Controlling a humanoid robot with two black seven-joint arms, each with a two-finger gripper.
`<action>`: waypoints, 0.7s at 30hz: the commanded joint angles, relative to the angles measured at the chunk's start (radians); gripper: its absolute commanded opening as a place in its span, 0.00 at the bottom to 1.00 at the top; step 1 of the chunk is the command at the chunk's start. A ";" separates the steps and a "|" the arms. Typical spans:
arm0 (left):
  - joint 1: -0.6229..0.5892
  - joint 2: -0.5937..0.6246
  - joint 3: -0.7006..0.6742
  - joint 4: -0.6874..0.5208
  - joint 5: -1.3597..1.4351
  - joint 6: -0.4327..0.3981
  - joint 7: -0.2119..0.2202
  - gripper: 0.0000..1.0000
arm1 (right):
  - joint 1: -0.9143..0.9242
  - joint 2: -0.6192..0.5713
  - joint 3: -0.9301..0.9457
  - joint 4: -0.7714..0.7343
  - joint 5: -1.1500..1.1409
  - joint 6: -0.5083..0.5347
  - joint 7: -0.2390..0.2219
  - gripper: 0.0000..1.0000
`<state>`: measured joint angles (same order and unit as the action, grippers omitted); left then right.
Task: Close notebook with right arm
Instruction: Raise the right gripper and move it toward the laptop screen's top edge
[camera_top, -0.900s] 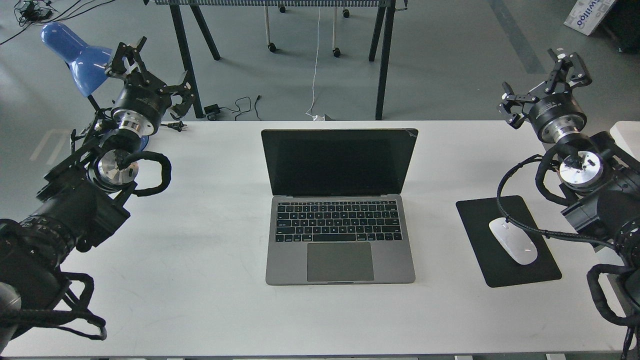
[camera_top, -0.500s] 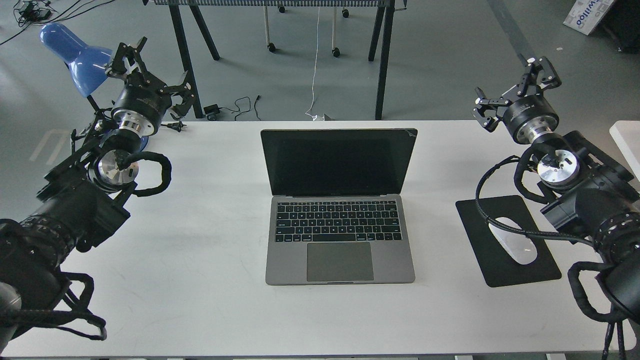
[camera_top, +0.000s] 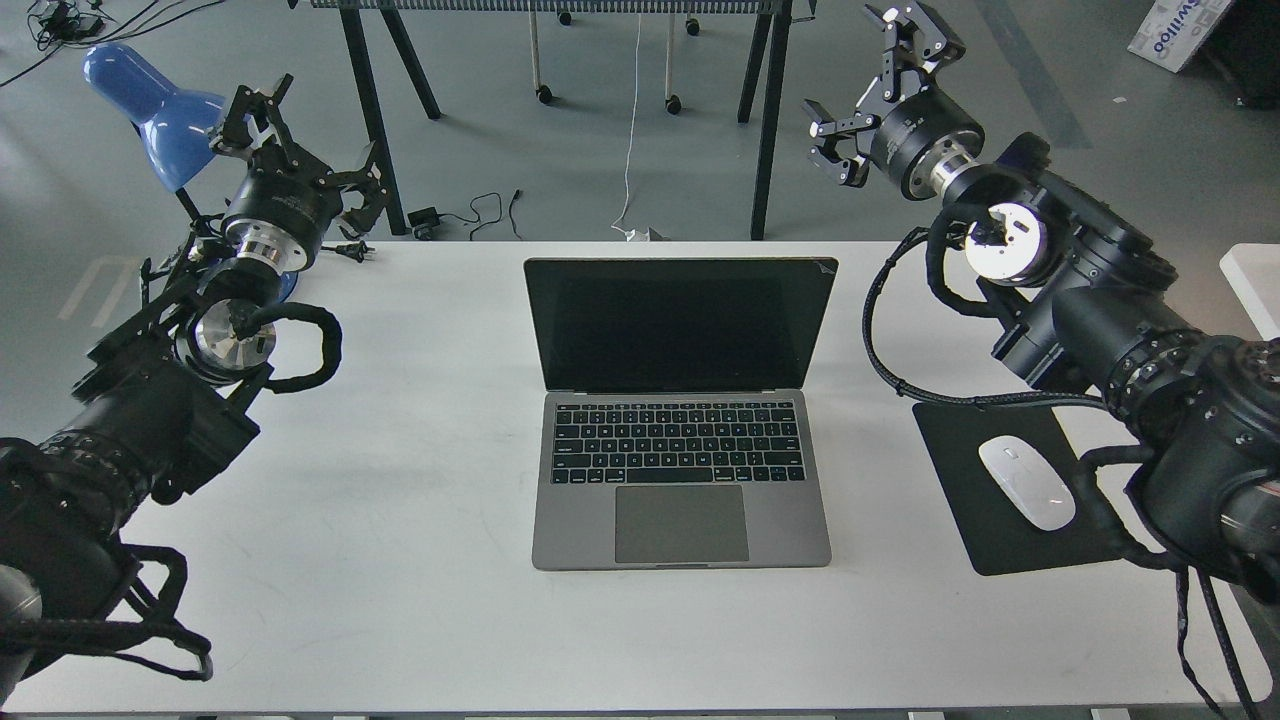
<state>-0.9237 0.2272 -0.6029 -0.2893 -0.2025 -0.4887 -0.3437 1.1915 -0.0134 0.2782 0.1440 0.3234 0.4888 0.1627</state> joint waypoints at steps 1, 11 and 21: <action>0.000 0.000 0.002 -0.001 0.000 0.000 0.000 1.00 | -0.001 0.013 -0.010 -0.001 -0.001 0.000 -0.017 1.00; 0.000 0.000 0.002 -0.001 0.002 0.000 0.000 1.00 | -0.024 0.013 -0.050 0.002 -0.009 0.000 -0.067 1.00; 0.000 0.000 0.002 -0.001 0.002 0.000 0.002 1.00 | -0.053 -0.011 -0.056 0.152 -0.041 0.000 -0.091 1.00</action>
<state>-0.9234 0.2270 -0.6013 -0.2900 -0.2009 -0.4887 -0.3435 1.1442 -0.0006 0.2225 0.2170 0.2890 0.4888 0.0724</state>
